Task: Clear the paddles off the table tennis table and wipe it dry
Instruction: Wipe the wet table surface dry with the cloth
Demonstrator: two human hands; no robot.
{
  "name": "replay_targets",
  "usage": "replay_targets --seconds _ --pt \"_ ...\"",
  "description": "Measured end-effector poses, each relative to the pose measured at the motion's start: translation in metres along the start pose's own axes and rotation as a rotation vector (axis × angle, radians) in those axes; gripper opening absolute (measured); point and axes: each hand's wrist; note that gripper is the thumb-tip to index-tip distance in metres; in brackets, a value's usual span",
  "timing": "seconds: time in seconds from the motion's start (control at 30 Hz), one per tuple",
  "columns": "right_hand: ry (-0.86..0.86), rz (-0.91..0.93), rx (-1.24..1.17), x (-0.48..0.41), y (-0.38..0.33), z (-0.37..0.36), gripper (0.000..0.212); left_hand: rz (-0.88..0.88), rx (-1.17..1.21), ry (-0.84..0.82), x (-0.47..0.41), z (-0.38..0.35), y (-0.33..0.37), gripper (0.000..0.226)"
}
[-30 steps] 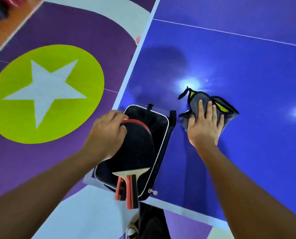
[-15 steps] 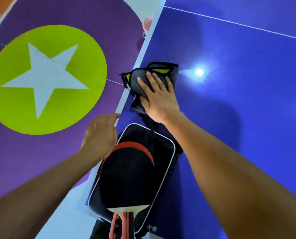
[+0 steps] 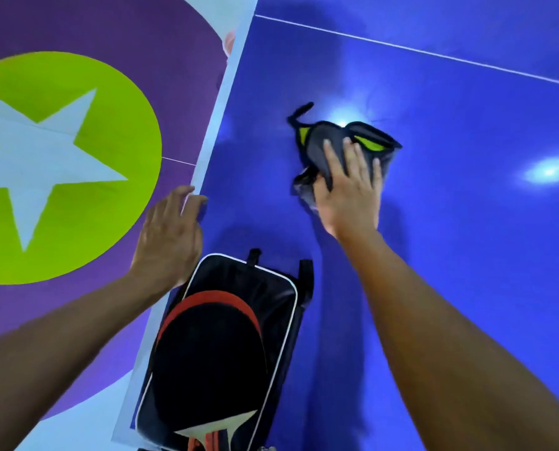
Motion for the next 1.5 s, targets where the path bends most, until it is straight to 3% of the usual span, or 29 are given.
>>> replay_targets --seconds 0.1,0.27,0.33,0.53,0.7,0.8,0.97,1.1,1.17,1.37,1.5 --pt "0.005 -0.261 0.061 -0.023 0.049 0.012 0.063 -0.011 0.145 0.067 -0.036 -0.024 0.002 0.044" --pt "0.069 -0.333 0.127 -0.04 0.022 -0.002 0.061 -0.025 0.223 0.212 -0.053 -0.049 0.001 0.039" --pt "0.055 -0.246 0.134 -0.056 -0.015 -0.016 0.062 -0.007 0.217 0.223 -0.051 -0.049 0.002 0.037" --pt "0.025 0.28 0.009 -0.105 -0.168 -0.061 0.063 -0.005 0.189 0.183 -0.054 -0.048 0.004 0.043" --pt "-0.002 0.391 -0.054 -0.124 -0.146 -0.06 0.059 -0.002 0.199 0.175 -0.054 -0.045 0.003 0.044" --pt "0.122 0.207 -0.062 -0.132 -0.076 -0.049 0.063 0.02 0.183 0.16 -0.052 -0.045 0.004 0.042" --pt "0.117 -0.358 0.086 -0.153 0.063 -0.01 0.065 0.001 0.129 0.14 -0.054 -0.048 0.006 0.038" --pt "0.126 -0.632 0.099 -0.189 0.053 -0.016 0.064 0.021 0.11 0.118 -0.054 -0.051 0.005 0.039" --pt "0.144 -0.547 0.115 -0.201 0.015 -0.03 0.065 0.034 0.115 0.116 -0.051 -0.052 0.005 0.038" --pt "-0.003 0.137 0.011 -0.205 -0.156 -0.065 0.064 0.047 0.106 0.14 -0.053 -0.051 0.006 0.041" --pt "-0.047 0.258 -0.042 -0.206 -0.142 -0.059 0.061 0.044 0.129 0.149 -0.055 -0.05 0.007 0.041"
Point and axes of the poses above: each hand's wrist, its own x-axis away from the middle knuckle, its own z-axis out of the back of the hand, y = z × x, and after that the axes turned 11 degrees about y, right-handed
